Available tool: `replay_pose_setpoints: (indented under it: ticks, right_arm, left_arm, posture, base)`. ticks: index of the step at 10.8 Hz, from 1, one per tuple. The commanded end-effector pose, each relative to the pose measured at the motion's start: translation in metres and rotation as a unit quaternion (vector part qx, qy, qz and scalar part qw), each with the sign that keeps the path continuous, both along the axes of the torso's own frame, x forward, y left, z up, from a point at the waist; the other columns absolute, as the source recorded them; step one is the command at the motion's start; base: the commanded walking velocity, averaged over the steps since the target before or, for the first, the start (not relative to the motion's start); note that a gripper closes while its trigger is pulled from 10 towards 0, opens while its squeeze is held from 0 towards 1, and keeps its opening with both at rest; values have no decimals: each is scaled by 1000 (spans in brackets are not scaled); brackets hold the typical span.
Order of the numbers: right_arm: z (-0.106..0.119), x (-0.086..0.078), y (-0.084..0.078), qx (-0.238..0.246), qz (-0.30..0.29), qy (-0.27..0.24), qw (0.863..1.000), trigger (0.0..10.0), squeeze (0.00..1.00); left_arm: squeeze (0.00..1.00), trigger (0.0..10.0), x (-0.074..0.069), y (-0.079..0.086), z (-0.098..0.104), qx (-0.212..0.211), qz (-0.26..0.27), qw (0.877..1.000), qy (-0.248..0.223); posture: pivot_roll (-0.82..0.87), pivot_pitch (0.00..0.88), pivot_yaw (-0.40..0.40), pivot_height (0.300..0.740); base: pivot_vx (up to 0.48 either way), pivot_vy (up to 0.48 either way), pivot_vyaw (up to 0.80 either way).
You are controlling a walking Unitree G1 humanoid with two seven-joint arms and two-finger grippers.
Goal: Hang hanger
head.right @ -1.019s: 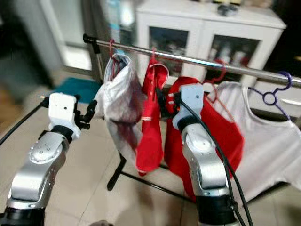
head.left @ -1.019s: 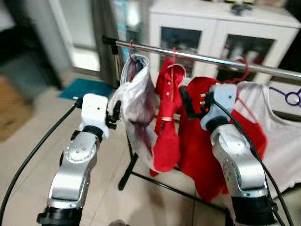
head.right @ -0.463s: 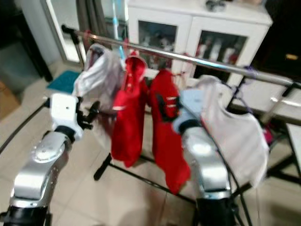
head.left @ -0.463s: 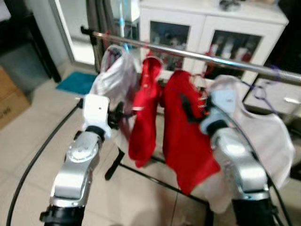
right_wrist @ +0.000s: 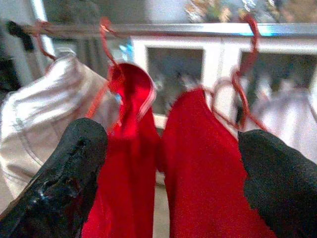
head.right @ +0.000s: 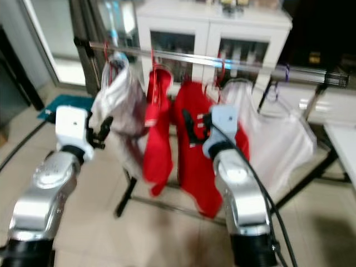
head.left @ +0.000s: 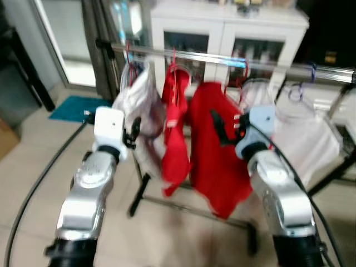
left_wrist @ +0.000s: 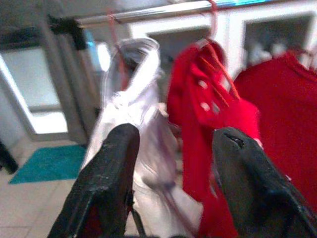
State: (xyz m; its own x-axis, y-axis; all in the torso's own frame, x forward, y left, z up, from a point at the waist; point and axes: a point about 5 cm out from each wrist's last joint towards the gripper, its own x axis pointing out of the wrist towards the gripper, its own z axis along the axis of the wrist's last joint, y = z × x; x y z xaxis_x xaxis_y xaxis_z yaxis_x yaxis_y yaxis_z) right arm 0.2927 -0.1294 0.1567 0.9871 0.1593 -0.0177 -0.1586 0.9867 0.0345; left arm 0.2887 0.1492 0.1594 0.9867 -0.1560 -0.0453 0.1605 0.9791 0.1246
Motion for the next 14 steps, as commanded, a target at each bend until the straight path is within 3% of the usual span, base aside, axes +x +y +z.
replay_pose_setpoints:
  ticks: [1,3,7,9,14]
  right_arm:
    - [5,1,1,10,-5,-7,1000,10000,0]
    - [0,3,-1,-21,-23,17,999,10000,0]
    - [2,0,10,-2,4,2,1000,10000,0]
    - [3,3,5,1,-19,4,1000,10000,0]
    - [8,6,3,-5,-34,-9,999,10000,0]
  left_arm:
    - [0,10000,1,5,2,7,7,1000,-2]
    - [0,10000,0,6,3,8,7,1000,-2]
    - [0,10000,-3,5,3,-3,-13,1000,5]
    - [0,10000,-3,3,3,4,-17,1000,6]
    - [0,10000,0,-2,1,17,-29,999,10]
  posture:
    - [-61,0,27,740]
    - [-52,0,24,740]
    - [-46,0,24,740]
    - [-46,0,27,740]
    - [-52,0,29,740]
  base:
    - [0,480,0]
    - [0,480,0]
    - [0,0,200]
    - [270,0,800]
    - [280,0,0]
